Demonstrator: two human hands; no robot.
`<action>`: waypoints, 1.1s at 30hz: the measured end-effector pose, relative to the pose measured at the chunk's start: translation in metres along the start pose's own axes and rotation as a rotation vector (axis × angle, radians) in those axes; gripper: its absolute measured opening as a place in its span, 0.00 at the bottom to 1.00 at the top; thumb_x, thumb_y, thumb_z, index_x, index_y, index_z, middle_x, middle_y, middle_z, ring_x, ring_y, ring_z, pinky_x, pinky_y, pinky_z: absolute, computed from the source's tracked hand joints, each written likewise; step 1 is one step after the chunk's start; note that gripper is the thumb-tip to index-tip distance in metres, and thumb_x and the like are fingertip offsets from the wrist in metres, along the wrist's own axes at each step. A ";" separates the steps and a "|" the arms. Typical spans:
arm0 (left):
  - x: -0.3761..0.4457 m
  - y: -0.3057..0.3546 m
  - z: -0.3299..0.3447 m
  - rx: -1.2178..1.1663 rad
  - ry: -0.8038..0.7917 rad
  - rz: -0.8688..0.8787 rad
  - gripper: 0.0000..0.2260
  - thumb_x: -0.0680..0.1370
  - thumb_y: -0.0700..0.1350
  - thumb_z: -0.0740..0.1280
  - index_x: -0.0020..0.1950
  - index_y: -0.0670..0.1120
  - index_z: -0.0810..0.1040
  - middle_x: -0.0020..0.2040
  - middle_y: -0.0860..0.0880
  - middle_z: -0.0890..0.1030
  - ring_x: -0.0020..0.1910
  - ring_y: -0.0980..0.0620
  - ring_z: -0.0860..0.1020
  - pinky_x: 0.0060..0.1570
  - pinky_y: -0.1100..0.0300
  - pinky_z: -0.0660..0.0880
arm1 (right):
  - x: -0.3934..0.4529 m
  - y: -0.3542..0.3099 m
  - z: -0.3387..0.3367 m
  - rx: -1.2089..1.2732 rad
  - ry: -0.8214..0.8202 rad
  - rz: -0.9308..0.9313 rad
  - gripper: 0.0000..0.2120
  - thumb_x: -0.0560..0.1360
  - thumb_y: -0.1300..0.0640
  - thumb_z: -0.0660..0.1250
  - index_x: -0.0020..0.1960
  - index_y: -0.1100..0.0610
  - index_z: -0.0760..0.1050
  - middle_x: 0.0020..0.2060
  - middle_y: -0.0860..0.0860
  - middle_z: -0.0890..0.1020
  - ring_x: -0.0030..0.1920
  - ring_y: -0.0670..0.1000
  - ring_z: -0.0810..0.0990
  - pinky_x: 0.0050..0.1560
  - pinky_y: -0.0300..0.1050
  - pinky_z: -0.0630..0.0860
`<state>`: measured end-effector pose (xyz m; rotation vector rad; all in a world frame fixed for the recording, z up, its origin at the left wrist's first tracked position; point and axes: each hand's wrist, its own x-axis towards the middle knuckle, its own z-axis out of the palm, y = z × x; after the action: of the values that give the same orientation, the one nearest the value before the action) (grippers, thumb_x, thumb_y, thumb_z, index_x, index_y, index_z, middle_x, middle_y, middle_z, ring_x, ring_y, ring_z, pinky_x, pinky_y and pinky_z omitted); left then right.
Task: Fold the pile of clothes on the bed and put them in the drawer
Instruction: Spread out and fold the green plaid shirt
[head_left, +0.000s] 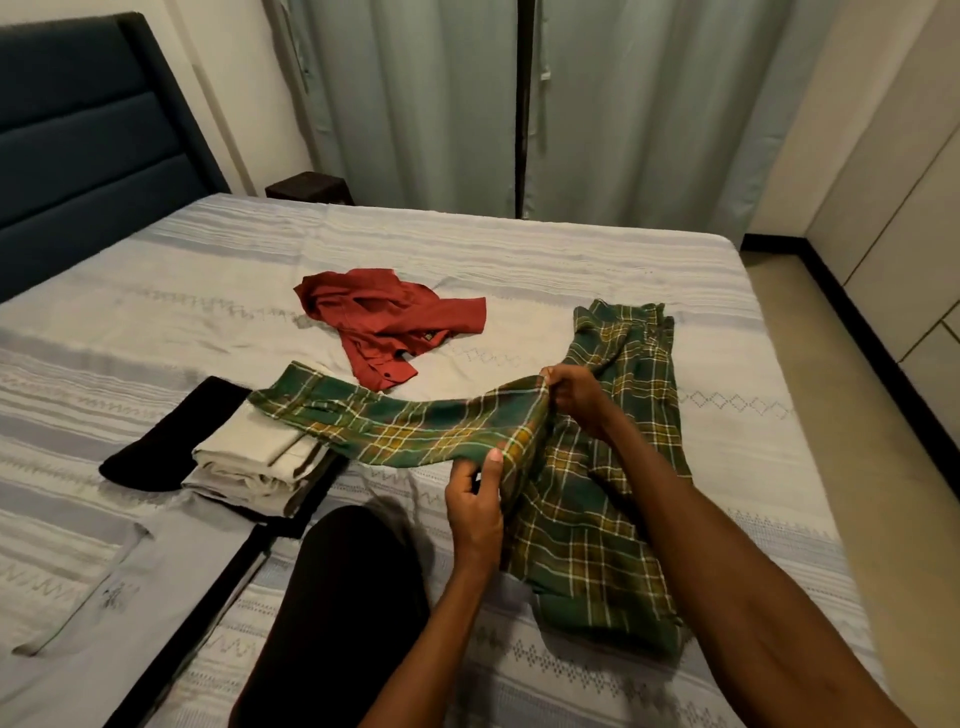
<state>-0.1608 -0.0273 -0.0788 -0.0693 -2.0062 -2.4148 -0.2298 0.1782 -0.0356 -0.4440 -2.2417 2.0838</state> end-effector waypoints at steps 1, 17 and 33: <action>-0.004 -0.004 0.004 0.028 -0.027 -0.008 0.06 0.80 0.48 0.68 0.49 0.47 0.82 0.47 0.50 0.84 0.49 0.52 0.81 0.52 0.59 0.78 | -0.003 0.005 -0.008 -0.005 -0.014 0.016 0.08 0.75 0.63 0.58 0.39 0.56 0.73 0.38 0.51 0.75 0.40 0.48 0.73 0.43 0.41 0.72; -0.050 -0.071 0.009 0.458 -0.774 -0.363 0.08 0.80 0.38 0.66 0.41 0.45 0.79 0.38 0.51 0.81 0.43 0.51 0.80 0.47 0.58 0.76 | -0.060 0.080 -0.084 -0.630 -0.029 0.264 0.11 0.78 0.63 0.64 0.56 0.58 0.83 0.51 0.54 0.82 0.48 0.49 0.80 0.44 0.39 0.75; -0.019 -0.094 -0.046 0.940 -0.532 -0.071 0.07 0.76 0.55 0.63 0.47 0.53 0.76 0.47 0.48 0.80 0.44 0.49 0.80 0.44 0.52 0.79 | -0.141 0.138 0.001 -0.702 0.398 0.398 0.30 0.82 0.46 0.60 0.78 0.52 0.50 0.60 0.61 0.80 0.57 0.62 0.81 0.59 0.57 0.76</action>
<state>-0.1459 -0.0556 -0.1807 -0.6818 -3.1724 -1.3078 -0.0715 0.1500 -0.1490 -1.2917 -2.6950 1.0729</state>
